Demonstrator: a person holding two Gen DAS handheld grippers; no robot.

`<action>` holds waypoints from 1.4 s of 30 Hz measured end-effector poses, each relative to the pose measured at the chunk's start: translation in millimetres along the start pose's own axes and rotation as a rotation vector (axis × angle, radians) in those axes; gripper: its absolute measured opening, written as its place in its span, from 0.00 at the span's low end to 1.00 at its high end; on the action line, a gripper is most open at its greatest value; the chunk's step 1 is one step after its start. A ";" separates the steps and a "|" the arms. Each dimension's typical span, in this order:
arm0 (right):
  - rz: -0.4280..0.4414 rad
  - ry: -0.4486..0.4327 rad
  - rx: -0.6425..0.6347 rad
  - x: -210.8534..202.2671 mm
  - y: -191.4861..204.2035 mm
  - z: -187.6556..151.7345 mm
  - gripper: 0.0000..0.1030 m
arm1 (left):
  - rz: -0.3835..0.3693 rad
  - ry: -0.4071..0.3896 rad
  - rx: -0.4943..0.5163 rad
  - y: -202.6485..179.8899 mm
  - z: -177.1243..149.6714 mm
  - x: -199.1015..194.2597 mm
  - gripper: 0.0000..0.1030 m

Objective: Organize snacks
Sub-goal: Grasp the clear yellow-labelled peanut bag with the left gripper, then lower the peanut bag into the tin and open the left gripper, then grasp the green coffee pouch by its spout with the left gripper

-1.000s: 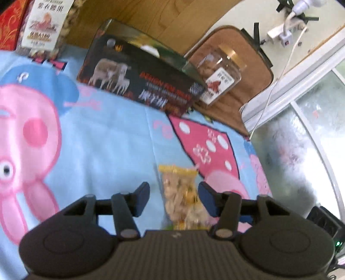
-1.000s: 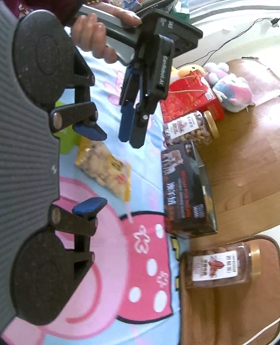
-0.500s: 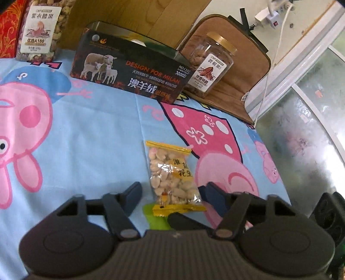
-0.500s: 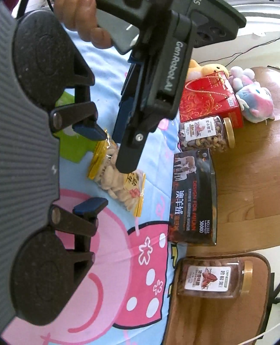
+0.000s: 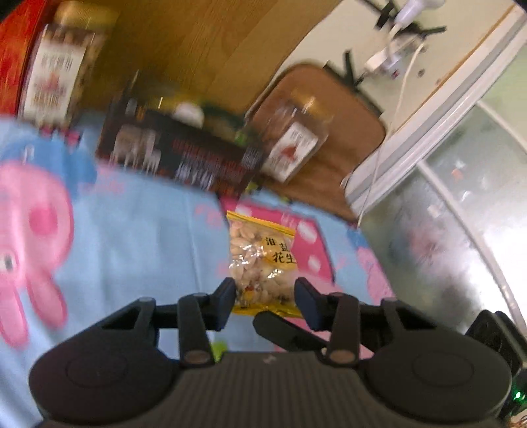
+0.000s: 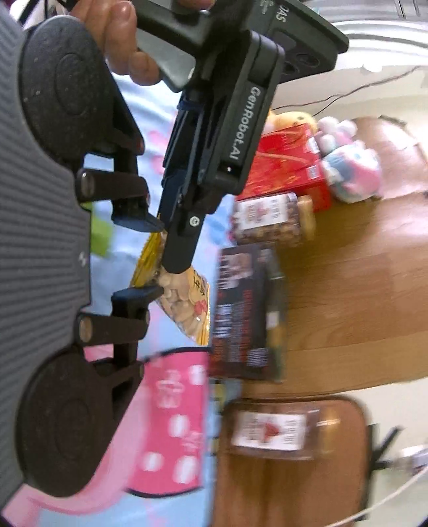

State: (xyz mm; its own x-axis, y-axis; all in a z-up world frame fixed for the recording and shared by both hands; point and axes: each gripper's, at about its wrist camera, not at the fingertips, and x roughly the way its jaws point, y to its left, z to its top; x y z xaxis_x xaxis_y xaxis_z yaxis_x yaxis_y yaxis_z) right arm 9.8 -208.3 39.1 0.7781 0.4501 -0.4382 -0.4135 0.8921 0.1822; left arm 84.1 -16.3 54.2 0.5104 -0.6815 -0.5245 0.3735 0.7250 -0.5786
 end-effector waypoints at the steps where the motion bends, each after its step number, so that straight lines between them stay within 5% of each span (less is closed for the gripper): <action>1: -0.002 -0.021 -0.018 0.9 0.8 6.1 0.36 | 0.002 -0.016 0.014 -2.9 8.1 -2.3 0.38; 8: -0.003 -0.125 -0.098 44.4 -14.8 72.3 0.36 | 0.058 -0.128 0.085 0.0 87.1 4.2 0.39; 13: 0.056 -0.075 -0.008 110.0 -49.0 107.3 0.36 | 0.129 -0.129 0.033 35.2 136.8 36.7 0.38; 19: 0.080 -0.004 0.029 165.6 -61.4 111.4 0.37 | 0.202 -0.110 -0.018 68.9 154.7 65.2 0.38; 25: 0.077 0.008 0.017 179.4 -61.9 109.2 0.41 | 0.228 -0.096 -0.029 81.4 156.3 77.8 0.39; 30: 0.055 -0.013 0.000 170.5 -60.5 108.9 0.43 | 0.264 -0.106 0.001 73.0 152.8 71.7 0.39; 34: 0.048 -0.057 0.025 132.3 -62.1 104.3 0.45 | 0.209 -0.120 0.001 62.4 137.2 43.2 0.42; 42: 0.145 0.128 0.131 -7.0 -40.2 -12.5 0.46 | 0.062 0.078 -0.018 40.4 -2.9 -20.0 0.42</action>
State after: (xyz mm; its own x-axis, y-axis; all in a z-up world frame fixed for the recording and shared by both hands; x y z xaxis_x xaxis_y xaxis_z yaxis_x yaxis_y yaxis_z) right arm 15.0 -247.8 23.9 0.6453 0.5729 -0.5053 -0.4451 0.8196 0.3608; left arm 86.7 26.3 39.5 0.4699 -0.6415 -0.6064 0.3285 0.7647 -0.5544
